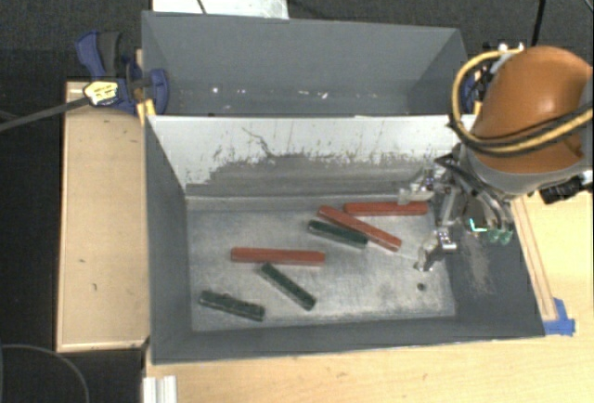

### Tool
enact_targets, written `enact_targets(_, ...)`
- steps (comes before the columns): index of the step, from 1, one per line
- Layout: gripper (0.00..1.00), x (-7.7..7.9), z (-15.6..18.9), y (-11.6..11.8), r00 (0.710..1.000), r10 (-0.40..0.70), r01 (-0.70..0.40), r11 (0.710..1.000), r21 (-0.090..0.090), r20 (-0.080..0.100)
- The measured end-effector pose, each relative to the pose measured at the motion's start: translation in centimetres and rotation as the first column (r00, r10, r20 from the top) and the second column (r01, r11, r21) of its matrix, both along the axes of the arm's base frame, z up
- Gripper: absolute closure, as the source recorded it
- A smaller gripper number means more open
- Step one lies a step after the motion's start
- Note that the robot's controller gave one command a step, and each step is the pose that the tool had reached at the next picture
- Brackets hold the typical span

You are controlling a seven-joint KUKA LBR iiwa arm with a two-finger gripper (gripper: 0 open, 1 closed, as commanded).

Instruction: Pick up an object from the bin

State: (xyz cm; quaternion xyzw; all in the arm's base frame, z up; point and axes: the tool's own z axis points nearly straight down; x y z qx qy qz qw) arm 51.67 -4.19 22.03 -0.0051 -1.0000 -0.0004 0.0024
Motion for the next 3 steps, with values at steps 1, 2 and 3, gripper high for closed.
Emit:
enact_targets(1,0.00,0.2,0.4,0.0,1.000,0.001,-0.001,1.000,-0.001,0.008)
enact_targets(2,0.00,0.5,-4.8,1.5,0.998,0.060,-0.060,0.998,-0.002,0.014)
enact_targets(3,0.00,1.8,-9.4,1.8,0.970,0.243,-0.243,0.970,-0.001,0.009)
